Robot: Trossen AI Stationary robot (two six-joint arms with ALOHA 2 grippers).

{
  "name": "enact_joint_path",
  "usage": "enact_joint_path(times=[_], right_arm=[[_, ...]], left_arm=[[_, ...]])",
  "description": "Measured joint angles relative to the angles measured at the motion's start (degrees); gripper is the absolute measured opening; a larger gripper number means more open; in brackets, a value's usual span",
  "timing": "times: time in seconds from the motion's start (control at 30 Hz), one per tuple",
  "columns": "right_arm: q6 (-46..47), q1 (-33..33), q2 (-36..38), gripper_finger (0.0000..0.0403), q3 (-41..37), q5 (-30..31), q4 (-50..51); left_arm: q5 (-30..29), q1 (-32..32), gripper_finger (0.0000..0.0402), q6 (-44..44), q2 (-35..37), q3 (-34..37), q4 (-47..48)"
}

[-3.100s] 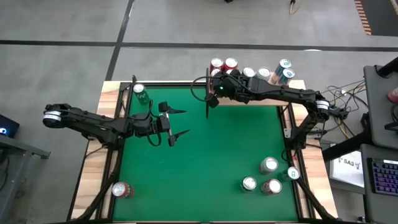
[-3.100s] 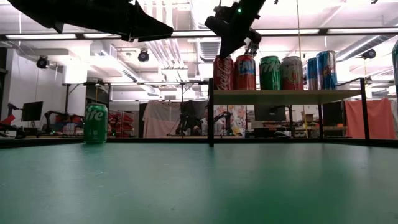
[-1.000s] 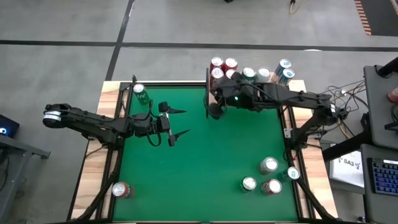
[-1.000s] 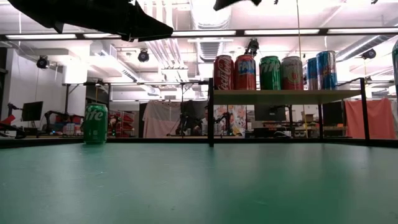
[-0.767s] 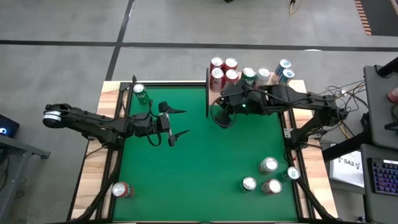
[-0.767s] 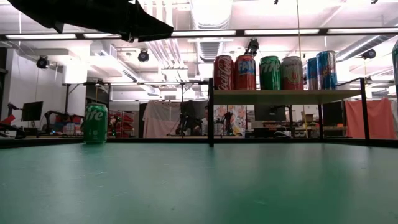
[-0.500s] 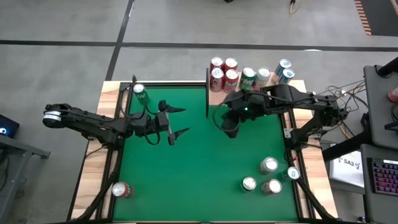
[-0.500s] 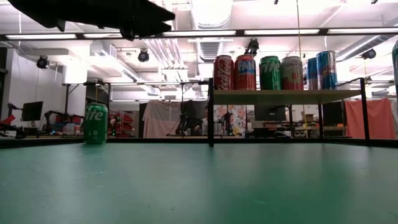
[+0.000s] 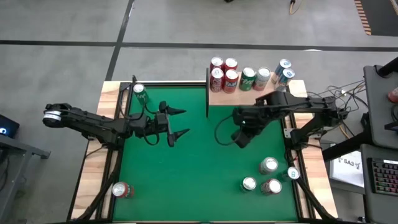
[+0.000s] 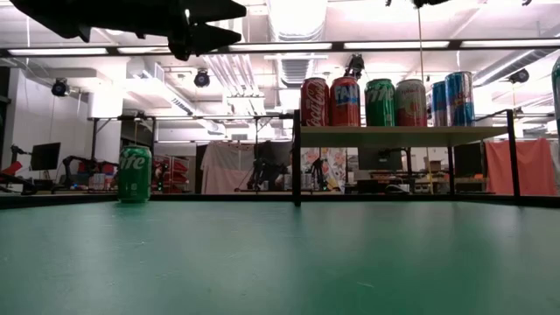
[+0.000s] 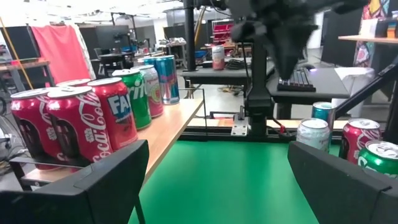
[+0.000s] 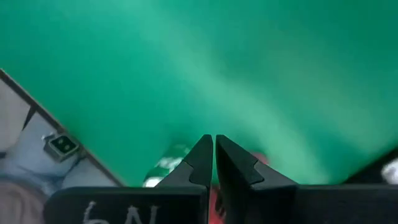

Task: Place canned beverage on shelf
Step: Put the pink-white soda can on the shelf aligned with the other pink-white soda can

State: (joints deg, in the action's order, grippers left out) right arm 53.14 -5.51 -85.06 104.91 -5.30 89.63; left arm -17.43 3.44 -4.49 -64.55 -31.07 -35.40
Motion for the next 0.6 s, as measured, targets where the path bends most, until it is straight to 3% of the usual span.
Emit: enact_joint_path(times=[0.6], right_arm=[[29.1,-20.3,7.7,0.0012,-17.5,2.3,0.4]], left_arm=[[0.0,0.0,0.0368,5.9,0.1,0.0,-3.0]])
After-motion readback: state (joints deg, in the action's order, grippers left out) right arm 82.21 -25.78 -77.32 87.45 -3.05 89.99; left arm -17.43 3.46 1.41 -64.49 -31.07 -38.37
